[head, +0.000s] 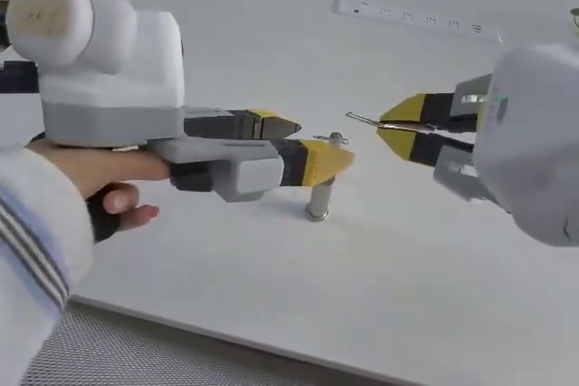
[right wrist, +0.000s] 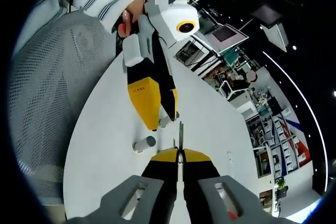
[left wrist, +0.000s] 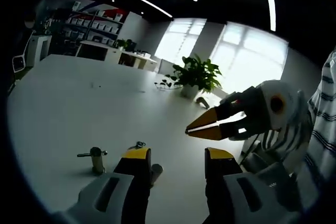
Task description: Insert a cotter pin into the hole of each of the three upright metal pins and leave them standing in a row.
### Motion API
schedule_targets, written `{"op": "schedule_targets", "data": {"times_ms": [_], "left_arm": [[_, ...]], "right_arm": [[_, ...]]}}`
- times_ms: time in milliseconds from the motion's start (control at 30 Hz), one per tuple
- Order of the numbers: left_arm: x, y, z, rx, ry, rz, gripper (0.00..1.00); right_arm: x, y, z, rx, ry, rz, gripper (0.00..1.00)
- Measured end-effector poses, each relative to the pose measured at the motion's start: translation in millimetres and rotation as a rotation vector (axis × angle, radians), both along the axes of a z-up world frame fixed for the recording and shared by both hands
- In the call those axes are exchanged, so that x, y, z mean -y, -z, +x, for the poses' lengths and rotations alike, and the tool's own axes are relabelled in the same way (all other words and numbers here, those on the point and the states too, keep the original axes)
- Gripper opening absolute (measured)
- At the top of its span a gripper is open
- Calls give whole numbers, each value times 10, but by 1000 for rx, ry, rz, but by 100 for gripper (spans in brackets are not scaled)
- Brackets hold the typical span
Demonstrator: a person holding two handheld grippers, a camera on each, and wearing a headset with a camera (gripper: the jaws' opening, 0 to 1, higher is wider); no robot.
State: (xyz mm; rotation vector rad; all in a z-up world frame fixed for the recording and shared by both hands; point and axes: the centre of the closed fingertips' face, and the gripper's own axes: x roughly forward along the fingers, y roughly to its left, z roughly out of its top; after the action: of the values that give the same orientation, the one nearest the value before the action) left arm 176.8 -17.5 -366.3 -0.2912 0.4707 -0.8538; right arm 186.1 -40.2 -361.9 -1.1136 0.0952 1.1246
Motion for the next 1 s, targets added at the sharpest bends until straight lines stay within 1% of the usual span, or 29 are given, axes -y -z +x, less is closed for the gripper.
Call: {"op": "schedule_targets", "data": {"times_ms": [133,233,333,367,433,567,700,733,800,867,1000], "left_arm": [[42,-35,-24,2,17,-26,29],[51,-46,-40,-4,22,-40,23],[50,-52,-42,-6,23,-47,18],[52,-55,-44,-8,23,-51,17],[87,-69,-68,-10,25,-56,15],[100,-73,-85,-16,28,-62,11],[90,-76,-79,-17,18,-67,2],[83,-73,-75,-15,15,-66,2],[95,-69,-94,-26,21,-72,1],[104,-72,-102,-24,25,-72,0],[118,-57,-116,-39,22,-72,0]], "right_arm": [[-64,8,-83,-1,-21,3,0],[-88,6,-109,-3,-26,10,0],[-110,2,-137,-2,-35,12,0],[-116,10,-152,-8,-40,8,0],[-125,12,-164,-6,-45,5,0],[-133,20,-170,-9,-45,6,0],[-139,25,-189,-9,-50,4,0],[-142,26,-193,-9,-51,4,0],[-143,35,-202,-10,-52,-1,0],[-149,40,-212,-13,-54,-1,0],[-158,44,-223,-13,-54,0,0]]}}
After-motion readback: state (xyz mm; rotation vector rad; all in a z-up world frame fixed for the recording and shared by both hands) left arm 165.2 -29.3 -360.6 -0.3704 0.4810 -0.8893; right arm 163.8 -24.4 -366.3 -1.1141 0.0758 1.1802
